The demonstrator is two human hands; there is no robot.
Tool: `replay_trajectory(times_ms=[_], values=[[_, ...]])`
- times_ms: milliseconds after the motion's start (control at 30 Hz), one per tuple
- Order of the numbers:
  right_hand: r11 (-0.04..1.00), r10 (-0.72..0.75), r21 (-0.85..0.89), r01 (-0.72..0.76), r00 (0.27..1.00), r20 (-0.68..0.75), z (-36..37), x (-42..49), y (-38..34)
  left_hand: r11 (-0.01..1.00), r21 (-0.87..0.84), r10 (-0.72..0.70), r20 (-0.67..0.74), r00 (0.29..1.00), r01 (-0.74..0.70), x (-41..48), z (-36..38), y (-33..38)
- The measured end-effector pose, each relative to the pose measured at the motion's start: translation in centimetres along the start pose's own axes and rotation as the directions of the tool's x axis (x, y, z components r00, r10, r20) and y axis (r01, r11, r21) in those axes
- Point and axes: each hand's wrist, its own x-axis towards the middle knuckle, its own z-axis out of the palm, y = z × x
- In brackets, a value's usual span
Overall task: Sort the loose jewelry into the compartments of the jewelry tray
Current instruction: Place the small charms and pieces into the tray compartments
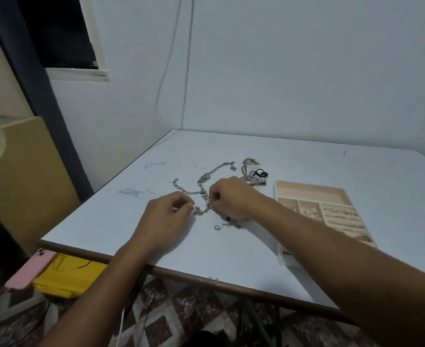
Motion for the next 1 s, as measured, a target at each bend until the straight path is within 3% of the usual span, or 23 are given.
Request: replay_trajectory(times_ms=[200,300,400,567,1000], values=[[0.997,-0.018,0.074,0.015,0.999,0.035,-0.2,0.1,0.4,0.999,-0.042,0.017,-0.017,1.000,-0.018,1.1,0.4,0.4],[0.988,-0.046,0.152,0.042,0.999,0.017,-1.7,0.0,0.4,0.976,-0.213,-0.058,-0.063,0.996,0.043,1.9,0.6,1.1],[0.973,-0.064,0.222,0.065,0.998,-0.016,-3.6,-0.4,0.2,0.893,-0.441,-0.144,-0.081,0.986,0.094,2.4,1.1,2.4],[0.969,-0.089,0.225,0.100,0.994,-0.059,-6.7,-1.1,-0.4,0.747,-0.641,-0.217,0.015,0.976,0.176,2.5,2.7,5.4],[0.960,-0.069,0.257,0.115,0.981,-0.181,-11.3,-3.3,0.9,0.626,-0.766,-0.065,0.135,0.989,0.146,2.6,4.7,10.4]])
